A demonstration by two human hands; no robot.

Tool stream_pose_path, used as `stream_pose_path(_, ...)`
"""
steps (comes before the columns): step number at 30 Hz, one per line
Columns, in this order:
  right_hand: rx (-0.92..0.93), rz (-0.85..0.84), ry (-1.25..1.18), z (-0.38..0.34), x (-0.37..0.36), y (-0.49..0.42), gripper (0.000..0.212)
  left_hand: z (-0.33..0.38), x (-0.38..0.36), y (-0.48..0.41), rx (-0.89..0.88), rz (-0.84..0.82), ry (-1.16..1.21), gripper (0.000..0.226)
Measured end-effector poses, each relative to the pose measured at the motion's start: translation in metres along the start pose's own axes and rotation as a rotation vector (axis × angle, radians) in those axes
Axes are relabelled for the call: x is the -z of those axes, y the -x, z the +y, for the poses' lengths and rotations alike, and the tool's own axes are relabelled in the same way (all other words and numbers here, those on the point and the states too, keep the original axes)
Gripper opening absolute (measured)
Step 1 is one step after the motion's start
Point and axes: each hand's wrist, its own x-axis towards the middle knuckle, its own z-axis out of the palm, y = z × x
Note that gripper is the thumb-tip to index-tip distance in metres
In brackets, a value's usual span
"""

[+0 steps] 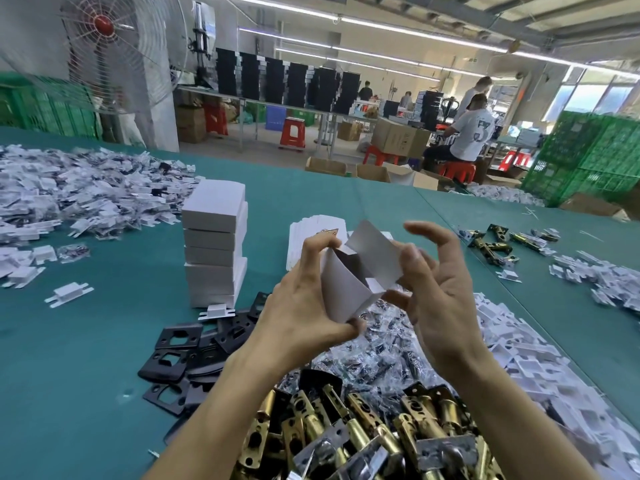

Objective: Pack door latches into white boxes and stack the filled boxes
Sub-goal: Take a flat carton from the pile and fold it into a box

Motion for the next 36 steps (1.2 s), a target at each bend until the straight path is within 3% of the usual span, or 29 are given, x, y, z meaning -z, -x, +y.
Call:
stream_pose_path(7, -0.113, -0.095, 0.011, 0.0, -0.008, 0.005, 0.019, 0.0, -0.001, 0.0, 0.012, 0.061, -0.035, 0.089)
stream_pose_path(17, -0.096, 0.024, 0.073, 0.001, -0.012, 0.008, 0.013, 0.008, -0.003, 0.002, -0.053, 0.063, -0.144, 0.091)
stream_pose_path(23, -0.075, 0.066, 0.102, 0.005, -0.006, 0.008, 0.022, 0.01, -0.003, 0.002, -0.072, 0.058, -0.177, 0.094)
stream_pose_path(30, -0.039, 0.109, 0.106, 0.003, -0.002, 0.007, 0.009, 0.015, -0.005, 0.004, -0.083, 0.04, -0.172, 0.095)
stream_pose_path(33, -0.013, 0.077, 0.15, 0.0, -0.004, 0.009, 0.004, 0.012, -0.005, 0.004, -0.074, 0.048, -0.158, 0.095)
stream_pose_path(36, 0.003, -0.038, 0.207, -0.004, -0.004, 0.008, 0.014, 0.008, -0.004, 0.002, -0.03, 0.063, -0.074, 0.093)
